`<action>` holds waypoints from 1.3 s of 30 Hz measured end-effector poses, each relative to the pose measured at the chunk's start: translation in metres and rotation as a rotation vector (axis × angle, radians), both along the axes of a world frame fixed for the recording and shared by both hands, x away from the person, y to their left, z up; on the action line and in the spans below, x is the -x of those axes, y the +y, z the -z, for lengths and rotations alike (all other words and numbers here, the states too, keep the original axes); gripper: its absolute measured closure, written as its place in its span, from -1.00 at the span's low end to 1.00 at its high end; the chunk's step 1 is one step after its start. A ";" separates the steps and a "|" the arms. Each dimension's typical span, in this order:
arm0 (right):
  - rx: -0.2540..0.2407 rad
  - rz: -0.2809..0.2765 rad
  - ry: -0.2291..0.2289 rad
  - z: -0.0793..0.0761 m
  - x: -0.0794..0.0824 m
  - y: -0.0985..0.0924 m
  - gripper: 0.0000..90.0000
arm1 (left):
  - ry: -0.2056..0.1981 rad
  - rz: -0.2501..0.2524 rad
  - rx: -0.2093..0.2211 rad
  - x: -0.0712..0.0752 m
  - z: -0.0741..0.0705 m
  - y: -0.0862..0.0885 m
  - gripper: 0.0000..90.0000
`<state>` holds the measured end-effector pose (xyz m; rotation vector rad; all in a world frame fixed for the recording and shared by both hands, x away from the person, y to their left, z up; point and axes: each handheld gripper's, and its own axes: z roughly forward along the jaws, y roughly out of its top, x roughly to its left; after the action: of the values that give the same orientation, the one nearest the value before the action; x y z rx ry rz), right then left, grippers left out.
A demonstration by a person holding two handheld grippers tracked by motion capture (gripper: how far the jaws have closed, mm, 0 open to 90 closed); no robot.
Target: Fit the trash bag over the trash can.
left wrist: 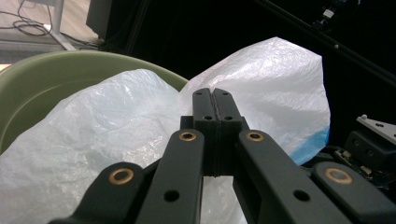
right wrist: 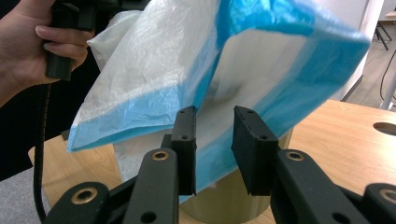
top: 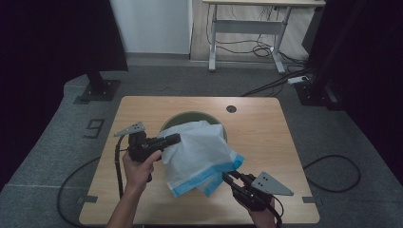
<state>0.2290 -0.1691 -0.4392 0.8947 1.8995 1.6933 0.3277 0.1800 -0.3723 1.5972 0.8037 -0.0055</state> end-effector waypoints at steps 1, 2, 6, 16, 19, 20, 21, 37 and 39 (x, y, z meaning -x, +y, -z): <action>-0.001 0.000 -0.001 -0.001 0.000 0.000 0.54 | 0.000 0.000 -0.001 0.000 0.000 0.000 1.00; -0.002 -0.001 -0.002 -0.001 0.000 0.000 0.54 | -0.001 0.001 -0.001 0.000 0.000 0.000 1.00; -0.006 0.009 -0.012 -0.006 -0.001 0.000 0.55 | -0.005 0.002 -0.003 0.001 0.000 0.000 1.00; -0.040 -0.002 -0.066 -0.022 -0.001 -0.005 0.81 | -0.008 -0.007 -0.016 0.000 0.001 -0.003 1.00; -0.053 -0.025 -0.066 -0.025 -0.003 -0.008 0.97 | -0.010 -0.009 -0.011 0.000 0.000 -0.004 1.00; -0.055 -0.031 -0.061 -0.026 -0.004 -0.009 0.98 | -0.013 -0.010 -0.011 -0.001 0.000 -0.003 1.00; -0.052 -0.031 -0.058 -0.026 -0.005 -0.009 0.98 | -0.016 -0.010 -0.011 -0.001 -0.001 -0.003 1.00; 0.021 0.072 0.001 -0.018 -0.027 -0.032 0.98 | -0.058 -0.072 0.005 -0.012 -0.009 0.011 1.00; 0.035 0.094 0.001 -0.020 -0.031 -0.037 0.98 | -0.060 -0.087 0.007 -0.014 -0.010 0.016 1.00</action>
<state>0.2601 -0.2058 -0.4194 0.9555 1.8519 1.6012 0.3422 0.1958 -0.3626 1.5475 0.8250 0.1017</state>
